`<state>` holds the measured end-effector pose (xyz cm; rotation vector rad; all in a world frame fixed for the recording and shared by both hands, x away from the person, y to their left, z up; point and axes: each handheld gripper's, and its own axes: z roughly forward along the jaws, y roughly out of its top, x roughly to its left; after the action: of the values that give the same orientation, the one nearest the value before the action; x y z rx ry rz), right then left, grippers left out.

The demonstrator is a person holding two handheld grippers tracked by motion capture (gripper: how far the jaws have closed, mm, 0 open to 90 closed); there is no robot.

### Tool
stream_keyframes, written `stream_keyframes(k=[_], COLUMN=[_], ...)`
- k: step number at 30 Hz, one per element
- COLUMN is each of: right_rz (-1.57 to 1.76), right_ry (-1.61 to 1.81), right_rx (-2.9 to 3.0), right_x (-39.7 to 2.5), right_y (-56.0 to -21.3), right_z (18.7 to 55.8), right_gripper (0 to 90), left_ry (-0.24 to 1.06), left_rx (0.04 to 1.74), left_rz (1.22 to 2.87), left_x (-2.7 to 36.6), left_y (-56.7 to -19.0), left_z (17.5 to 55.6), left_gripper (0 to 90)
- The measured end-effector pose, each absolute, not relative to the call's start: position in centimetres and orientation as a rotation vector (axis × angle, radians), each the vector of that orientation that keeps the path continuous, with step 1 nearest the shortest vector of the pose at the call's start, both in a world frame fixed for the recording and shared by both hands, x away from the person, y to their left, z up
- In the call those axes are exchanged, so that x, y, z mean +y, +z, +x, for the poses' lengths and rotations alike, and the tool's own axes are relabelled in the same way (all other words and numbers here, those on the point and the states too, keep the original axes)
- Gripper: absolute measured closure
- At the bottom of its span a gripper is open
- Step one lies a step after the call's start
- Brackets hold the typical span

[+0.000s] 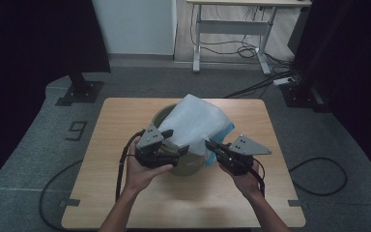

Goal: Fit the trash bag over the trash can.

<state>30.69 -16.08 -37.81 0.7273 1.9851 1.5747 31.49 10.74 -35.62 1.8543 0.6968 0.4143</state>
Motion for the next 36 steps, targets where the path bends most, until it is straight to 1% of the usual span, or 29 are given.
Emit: stream_keyframes(k=[9,12,13,15,19,22,24,27,31,36], right_rz=[0.748,0.743,0.743,0.739,0.717,0.703,0.701,0.707,0.756,0.835], right_ry=[1.593,1.599,1.600,1.604,1.616,1.642,1.628,1.608,1.577,1.553], right_rx=[1.972,1.964,1.960,1.959,1.958,1.951,1.950,1.941,1.924,1.921], right_x=[-15.6,-15.5,-15.5,-15.6,-15.7,-16.1,-16.4,-17.1,-18.7,-19.7], right_y=[-37.3,-37.2,-37.1,-37.1,-37.2,-37.4,-37.6,-38.2,-40.0,-41.5], right_z=[31.1,31.0,31.0,31.0,30.8,30.6,30.1,29.3,28.8,29.8], right_gripper=[88.4,88.4,88.4,88.4,87.2,72.6,63.0,53.0,47.0,45.8], left_ry=[0.404,0.408,0.413,0.422,0.405,0.384,0.381,0.379,0.377,0.339], left_rx=[0.749,0.767,0.771,0.782,0.781,0.776,0.780,0.800,0.818,0.823], left_rz=[1.846,1.847,1.847,1.843,1.832,1.823,1.804,1.762,1.719,1.668], left_x=[9.2,8.8,8.7,8.5,8.5,8.8,9.3,10.3,11.5,13.2], left_y=[-36.3,-36.6,-36.7,-36.8,-36.8,-36.7,-36.5,-36.2,-35.9,-35.5], left_z=[32.1,32.3,32.4,32.5,33.0,33.2,33.3,33.4,33.4,33.4], left_gripper=[25.1,29.6,33.0,43.3,69.2,82.9,88.8,89.6,89.7,89.6])
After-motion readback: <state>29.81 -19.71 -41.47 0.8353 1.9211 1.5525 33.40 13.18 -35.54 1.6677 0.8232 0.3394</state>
